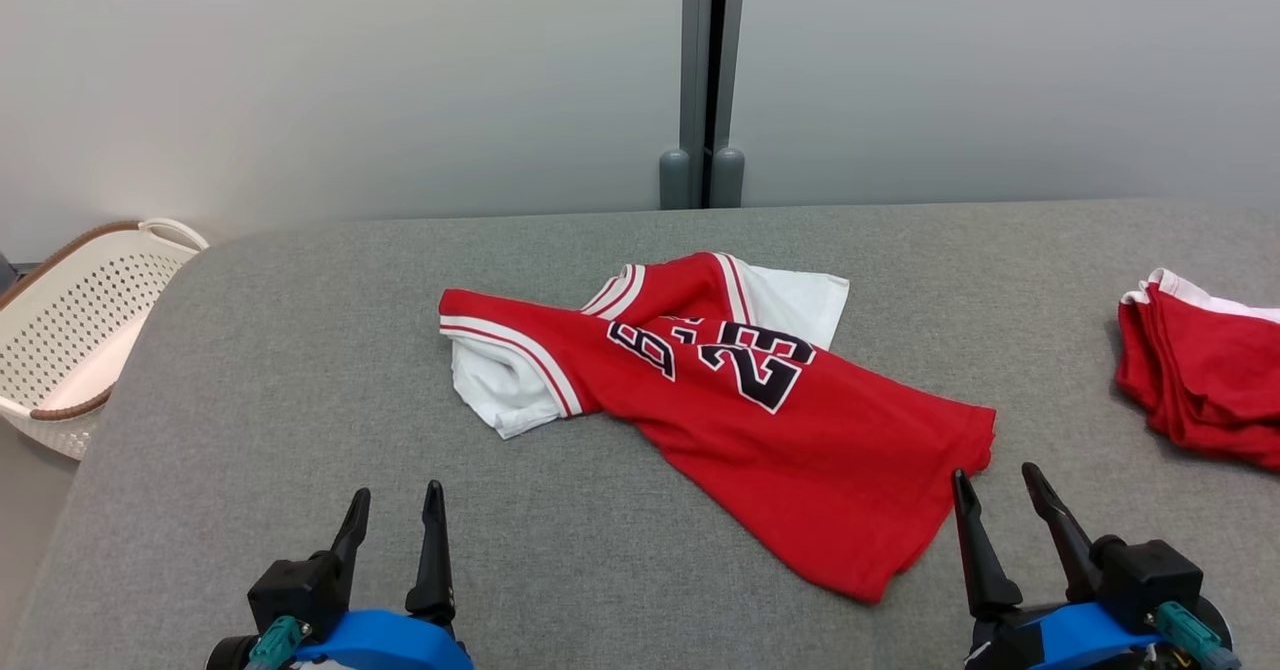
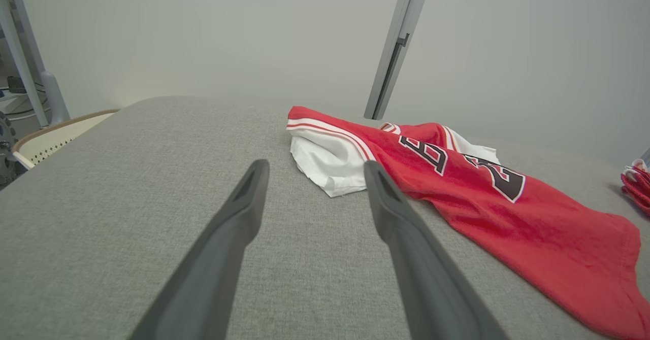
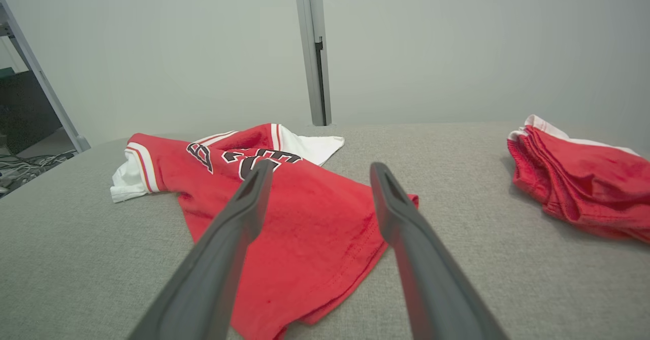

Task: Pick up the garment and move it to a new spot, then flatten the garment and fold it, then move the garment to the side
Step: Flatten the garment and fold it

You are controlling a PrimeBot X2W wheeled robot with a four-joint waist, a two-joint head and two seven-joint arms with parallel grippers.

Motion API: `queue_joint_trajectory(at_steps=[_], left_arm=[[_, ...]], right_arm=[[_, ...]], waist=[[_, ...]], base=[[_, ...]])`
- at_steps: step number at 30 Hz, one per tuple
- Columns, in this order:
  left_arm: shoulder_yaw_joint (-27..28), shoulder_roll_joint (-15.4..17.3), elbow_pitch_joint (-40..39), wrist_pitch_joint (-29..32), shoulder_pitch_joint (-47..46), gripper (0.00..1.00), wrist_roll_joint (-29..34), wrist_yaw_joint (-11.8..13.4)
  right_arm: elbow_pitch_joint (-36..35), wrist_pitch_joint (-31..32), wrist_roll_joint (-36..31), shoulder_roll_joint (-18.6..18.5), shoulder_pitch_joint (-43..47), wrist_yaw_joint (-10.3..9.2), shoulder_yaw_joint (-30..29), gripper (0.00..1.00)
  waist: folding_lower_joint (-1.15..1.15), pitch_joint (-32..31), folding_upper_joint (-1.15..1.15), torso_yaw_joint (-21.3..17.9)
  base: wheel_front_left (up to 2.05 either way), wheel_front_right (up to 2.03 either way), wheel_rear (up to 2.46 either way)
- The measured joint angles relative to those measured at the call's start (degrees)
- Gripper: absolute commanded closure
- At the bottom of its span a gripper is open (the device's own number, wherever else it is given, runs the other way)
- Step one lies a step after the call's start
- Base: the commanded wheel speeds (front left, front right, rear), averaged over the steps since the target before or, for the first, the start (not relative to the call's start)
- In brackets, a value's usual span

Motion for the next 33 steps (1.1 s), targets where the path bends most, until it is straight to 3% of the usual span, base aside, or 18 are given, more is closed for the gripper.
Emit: queue_joint_trajectory(at_steps=[26, 33], left_arm=[[0.27, -0.34, 0.16, 0.02, 0.43, 0.00, 0.70, -0.40], [-1.72, 0.56, 3.60, 3.67, -5.77, 0.00, 1.80, -1.81]], right_arm=[[0.31, 0.00, -0.58, 0.00, 0.12, 0.00, 0.10, 0.00], [-1.10, -0.01, -1.35, -0.01, -0.93, -0.01, 0.29, 0.00]], waist=[[0.00, 0.91, 0.00, -0.68], [0.00, 4.90, 0.00, -2.36]], base=[[0.00, 0.00, 0.00], [0.00, 0.00, 0.00]])
